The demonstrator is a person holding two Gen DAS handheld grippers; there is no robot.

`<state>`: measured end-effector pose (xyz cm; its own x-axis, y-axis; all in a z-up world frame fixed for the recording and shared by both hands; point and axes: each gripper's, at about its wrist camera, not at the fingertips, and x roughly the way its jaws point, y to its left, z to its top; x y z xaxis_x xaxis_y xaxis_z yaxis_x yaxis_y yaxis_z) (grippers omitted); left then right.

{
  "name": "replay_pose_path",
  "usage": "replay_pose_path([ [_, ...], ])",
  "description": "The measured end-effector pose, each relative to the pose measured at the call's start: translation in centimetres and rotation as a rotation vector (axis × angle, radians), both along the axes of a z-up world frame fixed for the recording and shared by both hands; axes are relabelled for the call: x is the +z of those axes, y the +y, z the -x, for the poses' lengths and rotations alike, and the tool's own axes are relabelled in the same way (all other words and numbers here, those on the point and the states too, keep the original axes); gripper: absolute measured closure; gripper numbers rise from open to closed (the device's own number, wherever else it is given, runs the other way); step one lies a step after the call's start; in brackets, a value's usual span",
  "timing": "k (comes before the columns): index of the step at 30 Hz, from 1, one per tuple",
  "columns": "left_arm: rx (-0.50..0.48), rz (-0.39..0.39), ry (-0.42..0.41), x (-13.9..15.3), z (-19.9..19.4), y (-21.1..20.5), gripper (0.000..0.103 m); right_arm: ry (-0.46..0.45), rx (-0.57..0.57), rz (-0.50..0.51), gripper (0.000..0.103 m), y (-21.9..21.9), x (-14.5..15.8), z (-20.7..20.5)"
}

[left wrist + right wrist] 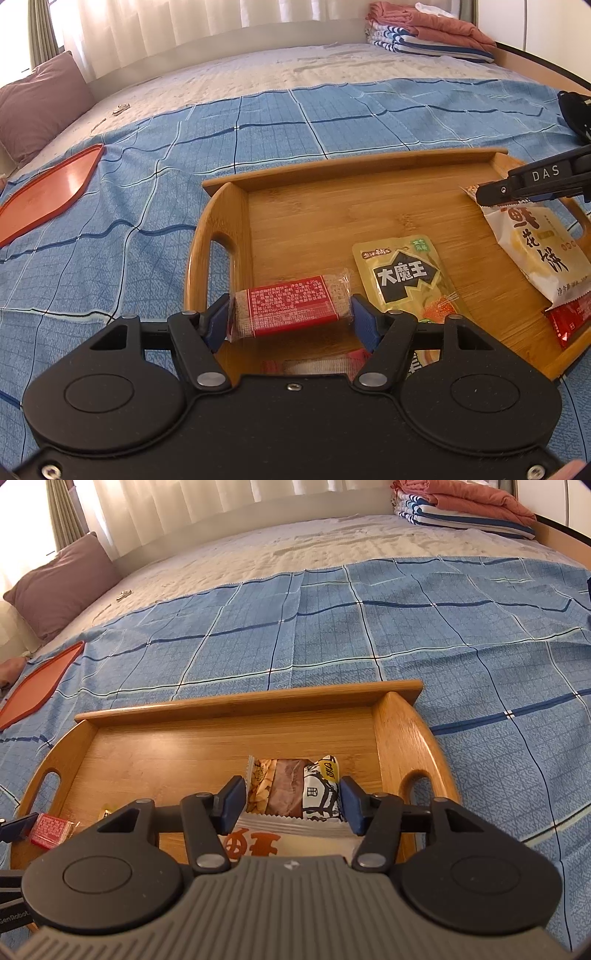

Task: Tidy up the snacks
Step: 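Lower the biscuit packet onto the tray and open the left tool while the right releases the wafer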

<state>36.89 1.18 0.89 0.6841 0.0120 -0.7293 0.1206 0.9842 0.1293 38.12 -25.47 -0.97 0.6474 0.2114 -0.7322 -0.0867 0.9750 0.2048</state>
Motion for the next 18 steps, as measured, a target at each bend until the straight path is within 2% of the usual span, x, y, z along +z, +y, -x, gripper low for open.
replay_pose_path([
  [2,-0.002,-0.006,-0.003,0.1,0.1,-0.1,0.034,0.001,0.008,-0.001,0.036,0.1,0.0,0.1],
  [3,-0.003,-0.014,-0.006,0.1,0.1,-0.1,0.033,-0.006,0.008,0.001,0.027,0.1,0.0,0.2],
  [6,-0.017,-0.028,-0.026,0.4,0.6,-0.5,0.024,-0.023,-0.001,-0.031,0.02,-0.3,0.4,0.6],
  [11,-0.026,-0.062,-0.062,1.7,1.8,-1.2,0.018,-0.048,-0.014,-0.055,0.017,-0.7,1.8,1.5],
  [18,-0.014,-0.016,-0.09,4.5,4.5,-0.5,0.013,-0.09,-0.013,-0.059,0.014,-1.1,4.8,4.8],
])
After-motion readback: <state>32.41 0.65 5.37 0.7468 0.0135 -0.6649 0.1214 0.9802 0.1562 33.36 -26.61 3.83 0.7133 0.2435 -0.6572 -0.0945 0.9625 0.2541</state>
